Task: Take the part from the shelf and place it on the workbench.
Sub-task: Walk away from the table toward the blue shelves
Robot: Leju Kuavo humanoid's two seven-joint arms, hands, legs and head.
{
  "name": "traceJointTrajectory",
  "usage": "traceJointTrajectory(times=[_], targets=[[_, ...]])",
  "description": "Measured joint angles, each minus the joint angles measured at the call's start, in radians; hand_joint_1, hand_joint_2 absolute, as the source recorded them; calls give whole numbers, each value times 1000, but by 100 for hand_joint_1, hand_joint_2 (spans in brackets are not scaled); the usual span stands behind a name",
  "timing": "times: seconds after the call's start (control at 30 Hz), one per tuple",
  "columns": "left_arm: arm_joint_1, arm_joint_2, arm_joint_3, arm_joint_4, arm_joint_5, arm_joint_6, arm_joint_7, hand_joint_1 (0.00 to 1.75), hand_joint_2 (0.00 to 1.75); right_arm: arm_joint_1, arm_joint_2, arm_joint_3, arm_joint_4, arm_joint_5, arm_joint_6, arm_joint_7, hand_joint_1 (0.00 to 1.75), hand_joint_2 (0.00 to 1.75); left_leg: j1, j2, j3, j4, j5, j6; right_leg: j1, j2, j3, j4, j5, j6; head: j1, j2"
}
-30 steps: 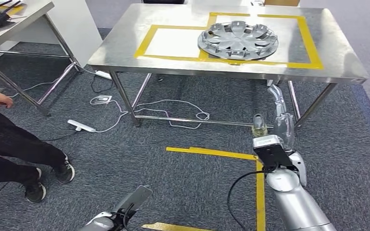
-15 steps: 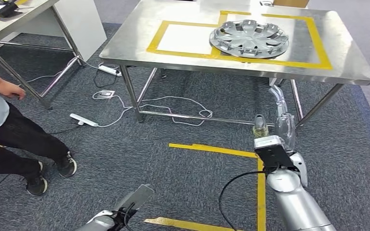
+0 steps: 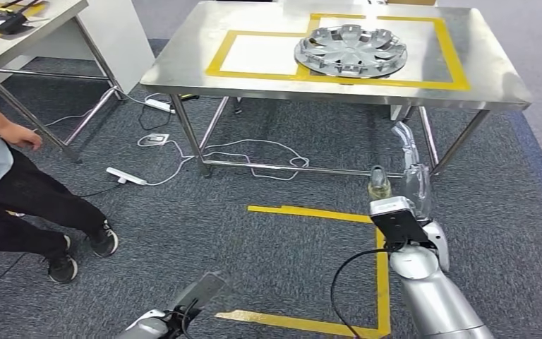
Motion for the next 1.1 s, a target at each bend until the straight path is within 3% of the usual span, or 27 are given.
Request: traceJointTrajectory(times=[0.03, 0.07, 0.1, 0.17, 0.23, 0.27, 0.37, 0.43, 0.53, 0.57, 0.6, 0.63, 0.7, 0.77, 0.87, 0.93, 1.03, 1.07, 1.1], targets=[[0, 1, 0, 0, 0, 0, 1, 0, 0, 1, 0, 0, 0, 0, 1, 0, 0, 0, 1, 0, -15, 58, -29, -4, 0, 0, -11, 1, 7, 0, 0, 0], [1, 1, 0, 0, 0, 0, 2, 0, 0, 3, 0, 0, 0, 0, 1, 0, 0, 0, 2, 0, -18, 94, -38, -6, 1, -1, -21, 3, 13, 1, 0, 0], [1, 1, 0, 0, 0, 0, 2, 0, 0, 4, 0, 0, 0, 0, 1, 0, 0, 0, 2, 0, -6, 97, -27, -8, 0, -1, -31, 5, 20, 2, 0, 0], [-1, 2, 0, 0, -1, 1, 2, 0, 0, 3, 0, 0, 0, 0, 3, 0, 0, 0, 3, 0, 69, -1, 26, -6, 0, 0, -48, 12, 29, 7, -1, 0], [-6, 1, -1, 0, -3, 0, 2, 0, 0, 0, 0, 0, 0, 0, 5, 0, 0, 0, 1, 0, 146, -125, 49, 1, 3, 0, -63, 22, 37, 15, 0, 0], [-8, 0, -1, 0, -4, 0, 2, 0, 0, -2, 1, 0, 0, 1, 5, 0, 0, 0, 0, -1, 164, -160, 46, 6, 4, 0, -69, 25, 41, 21, 0, 0], [-8, -2, -1, 0, -4, -1, 2, 0, 0, -5, 1, 0, 2, 0, 6, 0, 0, 0, 0, -1, 159, -180, 49, 30, 4, 1, -83, 27, 49, 38, 1, 0], [-8, -4, -1, 0, -4, -1, 2, 0, 0, -6, 1, 0, 3, 0, 5, 1, 0, 0, 2, 1, 151, -184, 61, 47, 2, 2, -110, 74, 12, 49, 4, 0], [-7, -5, -1, 0, -3, -1, 2, 0, 0, -5, 1, 0, 9, -1, 5, 1, 0, 0, 2, 3, 134, -184, 75, 57, -1, 2, -189, 267, -89, 61, 6, 0], [-6, -6, -1, 0, -3, -1, 2, 0, 0, -3, 1, 0, 11, -1, 5, 2, 0, 0, 1, 3, 129, -183, 79, 56, -2, 2, -202, 309, -102, 62, 6, 0], [-5, -6, -1, 0, -3, -1, 2, 0, 0, -2, 1, 1, 13, -1, 5, 2, 0, 0, 1, 3, 125, -183, 82, 56, -2, 2, -194, 312, -97, 62, 6, 0], [-5, -6, -1, 0, -3, -1, 2, 0, 0, -1, 1, 1, 15, -1, 5, 2, 0, 0, 1, 3, 124, -183, 84, 55, -2, 2, -165, 273, -75, 59, 6, 0], [-5, -7, -1, 0, -2, -1, 2, 0, 0, -4, 1, 1, 16, -1, 5, 2, 0, 0, -1, 2, 122, -183, 86, 52, 0, 2, -74, 129, -21, 49, 6, 0], [-6, -9, -1, 0, -2, -1, 2, 0, 0, -8, 1, 1, 16, -1, 5, 2, 0, 0, -3, 1, 115, -180, 91, 44, 4, 3, -20, 34, -4, 38, 5, 0], [-4, -10, -1, 0, -1, -1, 1, 0, 0, -6, 2, 1, 19, -7, 6, 3, 0, 0, -3, 2, 105, -178, 94, 28, 5, 4, -17, 15, -4, 25, 4, 0], [-4, -10, -1, 0, -1, -1, 1, 0, 0, -6, 2, 1, 21, -17, 9, 2, 0, 0, -2, 2, 91, -146, 67, 18, -1, 2, -16, 7, 3, 15, 3, 0], [-2, -8, -1, 0, -1, -1, 1, 0, 0, -3, 3, 0, 28, -37, 22, -2, 0, 0, 2, 1, 14, 33, -27, 5, -2, 0, -17, 5, 5, 10, 1, 0], [-1, -8, -1, 0, 0, -1, 2, 0, 0, 0, 3, 0, 32, -42, 26, -4, 0, 0, 2, 1, -9, 87, -43, 2, -2, 0, -18, 5, 5, 10, 1, 0], [0, -7, -1, 0, 0, -1, 2, 0, 0, 3, 3, 0, 35, -47, 30, -5, 0, 0, 2, 1, -17, 106, -38, 1, -2, 1, -18, 7, 5, 10, 1, 0]])
